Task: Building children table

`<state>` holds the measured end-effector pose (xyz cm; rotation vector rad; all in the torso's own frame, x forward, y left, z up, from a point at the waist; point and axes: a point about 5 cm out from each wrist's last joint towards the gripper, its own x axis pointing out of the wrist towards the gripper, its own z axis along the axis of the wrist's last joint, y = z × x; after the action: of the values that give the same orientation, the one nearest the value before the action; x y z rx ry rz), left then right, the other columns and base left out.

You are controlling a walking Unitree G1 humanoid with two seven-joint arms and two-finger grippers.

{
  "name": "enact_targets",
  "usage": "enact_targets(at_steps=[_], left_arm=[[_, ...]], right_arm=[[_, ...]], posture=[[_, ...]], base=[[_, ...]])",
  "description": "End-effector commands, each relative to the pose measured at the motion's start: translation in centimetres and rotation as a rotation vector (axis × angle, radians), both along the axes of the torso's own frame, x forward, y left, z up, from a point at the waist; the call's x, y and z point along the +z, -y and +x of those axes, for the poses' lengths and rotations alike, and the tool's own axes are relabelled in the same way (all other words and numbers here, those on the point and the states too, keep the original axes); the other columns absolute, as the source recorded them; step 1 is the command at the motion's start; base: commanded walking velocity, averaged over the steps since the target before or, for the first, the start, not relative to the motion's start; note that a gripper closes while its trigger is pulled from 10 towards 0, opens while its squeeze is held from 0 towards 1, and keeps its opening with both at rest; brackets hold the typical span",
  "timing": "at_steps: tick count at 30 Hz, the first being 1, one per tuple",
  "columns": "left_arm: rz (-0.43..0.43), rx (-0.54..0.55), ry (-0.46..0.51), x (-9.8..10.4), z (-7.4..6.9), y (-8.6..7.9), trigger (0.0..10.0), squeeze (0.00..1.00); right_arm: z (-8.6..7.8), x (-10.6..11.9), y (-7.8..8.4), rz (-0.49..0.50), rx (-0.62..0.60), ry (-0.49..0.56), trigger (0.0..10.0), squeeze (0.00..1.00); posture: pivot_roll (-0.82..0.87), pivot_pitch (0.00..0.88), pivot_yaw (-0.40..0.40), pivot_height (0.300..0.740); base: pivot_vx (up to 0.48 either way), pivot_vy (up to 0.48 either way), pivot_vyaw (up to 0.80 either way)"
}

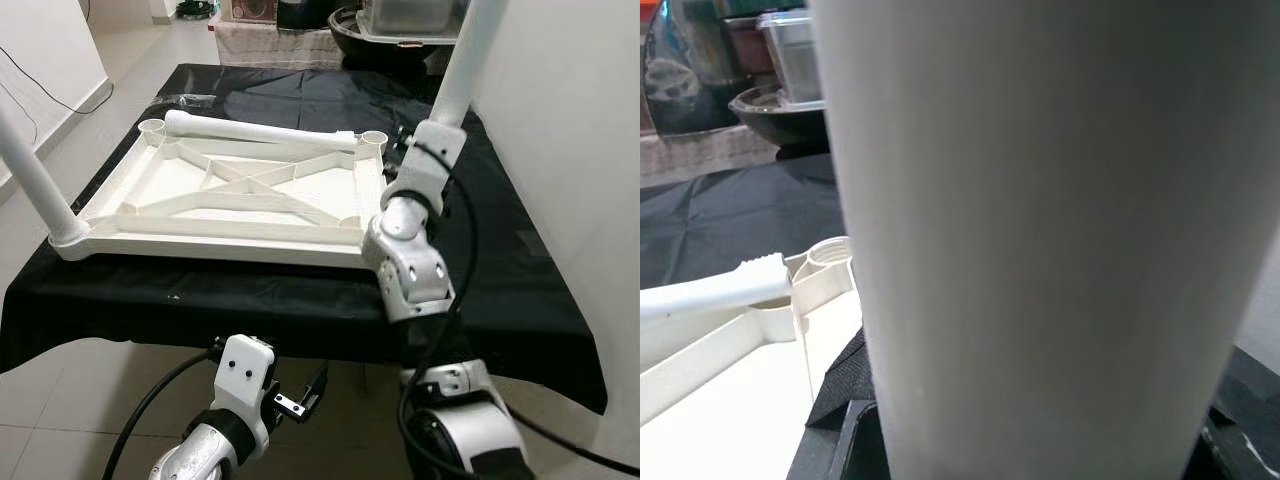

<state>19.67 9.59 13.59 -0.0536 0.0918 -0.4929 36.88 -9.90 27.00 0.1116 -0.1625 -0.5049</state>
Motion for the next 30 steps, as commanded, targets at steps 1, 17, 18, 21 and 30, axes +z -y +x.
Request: enact_targets(at_steps=[1,17,18,21,30], left_arm=[[0.013,-0.005,-0.014,-0.5,-0.1,0.0,10.0,0.00],[0.014,-0.007,-0.008,-0.3,-0.2,0.0,10.0,0.00],[0.014,-0.008,-0.007,-0.3,-0.2,0.0,10.0,0.00],[0.014,-0.008,-0.007,-0.3,-0.2,0.0,10.0,0.00],[0.017,-0.015,-0.003,0.0,-0.5,0.1,10.0,0.00]], right_arm=[[-0.3,2.0,0.1,0.030,0.000,0.084,10.0,0.00],[0.0,-6.1,0.0,0.067,0.038,-0.225,10.0,0.00],[0.0,-6.7,0.1,0.064,0.034,-0.252,10.0,0.00],[0.0,-6.7,0.1,0.064,0.034,-0.252,10.0,0.00],[0.4,-9.4,-0.4,0.071,0.042,-0.360,10.0,0.00]], posture=[[0.07,0.111,-0.047,0.740],[0.07,0.129,-0.049,0.740],[0.07,0.133,-0.045,0.740],[0.07,0.133,-0.045,0.740],[0.08,0.156,-0.045,0.740]], base=[[0.000,0.000,0.00],[0.000,0.000,0.00],[0.000,0.000,0.00],[0.000,0.000,0.00],[0.000,0.000,0.00]])
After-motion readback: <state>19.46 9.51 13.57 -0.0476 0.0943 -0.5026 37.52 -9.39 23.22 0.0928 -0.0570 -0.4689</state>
